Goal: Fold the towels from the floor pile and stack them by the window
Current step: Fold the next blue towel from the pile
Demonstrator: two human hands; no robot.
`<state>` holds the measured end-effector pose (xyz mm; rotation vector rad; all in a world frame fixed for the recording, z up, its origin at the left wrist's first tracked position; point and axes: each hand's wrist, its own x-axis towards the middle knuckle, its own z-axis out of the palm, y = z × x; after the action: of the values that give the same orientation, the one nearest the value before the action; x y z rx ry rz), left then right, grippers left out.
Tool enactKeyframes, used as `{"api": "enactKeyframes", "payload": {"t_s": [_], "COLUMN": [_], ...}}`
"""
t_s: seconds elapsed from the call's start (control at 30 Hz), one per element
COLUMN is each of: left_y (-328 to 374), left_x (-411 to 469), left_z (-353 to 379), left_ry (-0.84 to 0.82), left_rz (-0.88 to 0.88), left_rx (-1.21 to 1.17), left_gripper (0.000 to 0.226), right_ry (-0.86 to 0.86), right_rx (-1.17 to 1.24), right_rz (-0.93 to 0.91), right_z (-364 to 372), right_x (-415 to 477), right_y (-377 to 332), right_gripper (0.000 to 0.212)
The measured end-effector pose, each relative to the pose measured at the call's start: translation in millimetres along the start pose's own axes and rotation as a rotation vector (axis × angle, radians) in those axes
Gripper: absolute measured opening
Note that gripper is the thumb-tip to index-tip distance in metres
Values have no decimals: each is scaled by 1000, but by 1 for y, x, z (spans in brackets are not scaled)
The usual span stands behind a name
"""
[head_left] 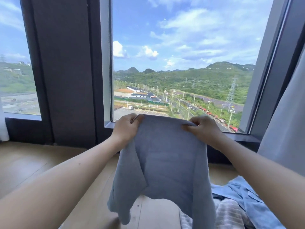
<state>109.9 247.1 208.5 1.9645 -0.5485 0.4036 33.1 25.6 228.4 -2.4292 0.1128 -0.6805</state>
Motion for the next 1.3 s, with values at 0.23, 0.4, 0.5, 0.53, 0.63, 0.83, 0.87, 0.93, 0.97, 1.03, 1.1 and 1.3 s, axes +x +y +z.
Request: {"api": "enactKeyframes", "payload": {"t_s": [0.23, 0.4, 0.5, 0.53, 0.63, 0.83, 0.87, 0.93, 0.97, 1.03, 1.1, 1.3], "left_y": [3, 4, 2, 3, 9, 24, 25, 26, 26, 26, 25, 20], "left_x": [-6, -8, -14, -18, -26, -37, -38, -39, -38, -37, -35, -29], "left_z": [14, 6, 5, 7, 19, 41, 42, 41, 40, 36, 33, 25], "left_ry": [-50, 20, -62, -122, -277, -413, -416, -396, -374, -331, -305, -201], "left_rz": [-30, -80, -114, -128, -91, 69, 82, 92, 86, 61, 28, -219], "left_rx": [-115, -158, -75, -31, 51, 40, 26, 11, -2, -41, -95, -241], "left_gripper": [46, 45, 29, 24, 47, 29, 22, 18, 20, 24, 19, 11], "right_ry": [-134, -410, -298, -247, -149, -135, -138, -154, -171, -242, -398, -594], "right_rx": [174, -103, -154, -132, -22, 233, 254, 300, 310, 282, 234, 168], "right_rz": [144, 263, 196, 148, 20, -10, -4, 10, 9, 19, 92, 233], "right_z": [-7, -7, -9, -8, 0, 14, 14, 13, 13, 11, 7, 4], "right_x": [-22, -32, -32, -31, -28, -27, -27, -29, -31, -34, -38, -41], "right_y": [12, 32, 28, 23, 7, -10, -10, -11, -10, -9, -6, 9], "right_gripper": [22, 23, 27, 28, 22, 18, 18, 16, 14, 14, 14, 20]}}
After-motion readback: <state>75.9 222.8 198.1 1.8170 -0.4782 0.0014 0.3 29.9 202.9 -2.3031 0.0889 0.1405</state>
